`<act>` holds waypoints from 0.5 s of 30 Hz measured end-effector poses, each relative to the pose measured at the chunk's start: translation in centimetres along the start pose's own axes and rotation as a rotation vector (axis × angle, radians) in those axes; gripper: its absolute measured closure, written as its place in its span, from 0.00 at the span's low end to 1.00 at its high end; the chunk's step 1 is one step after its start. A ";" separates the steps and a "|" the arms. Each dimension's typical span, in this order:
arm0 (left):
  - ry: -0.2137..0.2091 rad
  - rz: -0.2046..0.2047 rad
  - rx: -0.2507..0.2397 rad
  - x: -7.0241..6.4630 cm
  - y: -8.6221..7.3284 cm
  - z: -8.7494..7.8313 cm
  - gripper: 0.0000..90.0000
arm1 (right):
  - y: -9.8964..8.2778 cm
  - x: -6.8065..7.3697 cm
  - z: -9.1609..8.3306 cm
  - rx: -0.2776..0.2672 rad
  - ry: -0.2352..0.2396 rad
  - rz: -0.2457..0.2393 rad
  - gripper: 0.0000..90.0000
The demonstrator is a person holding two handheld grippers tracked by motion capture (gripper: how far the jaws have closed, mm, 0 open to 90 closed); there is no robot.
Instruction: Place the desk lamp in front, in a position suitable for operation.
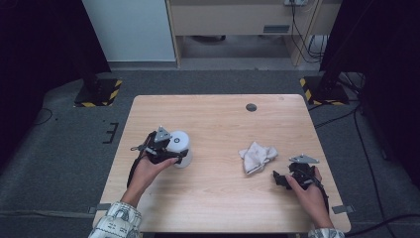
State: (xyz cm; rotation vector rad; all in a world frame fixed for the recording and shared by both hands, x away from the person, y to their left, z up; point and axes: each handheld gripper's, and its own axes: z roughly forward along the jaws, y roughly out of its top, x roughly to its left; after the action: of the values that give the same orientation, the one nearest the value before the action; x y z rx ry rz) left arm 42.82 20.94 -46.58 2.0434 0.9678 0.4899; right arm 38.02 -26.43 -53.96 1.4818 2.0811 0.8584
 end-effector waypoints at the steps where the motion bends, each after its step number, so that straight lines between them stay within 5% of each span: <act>1: 0.000 0.000 0.000 0.0 0.0 0.0 0.09 | 0.0 0.0 0.0 0.000 0.000 0.000 0.00; 15: -0.022 0.011 0.006 -0.6 0.1 -0.4 0.09 | 0.0 0.0 0.0 0.001 0.003 -0.001 0.00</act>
State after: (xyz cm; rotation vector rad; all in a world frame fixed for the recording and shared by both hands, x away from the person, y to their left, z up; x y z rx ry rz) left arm 42.25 20.67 -46.27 2.0566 0.9460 0.4700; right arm 38.02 -26.40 -53.95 1.4809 2.0847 0.8591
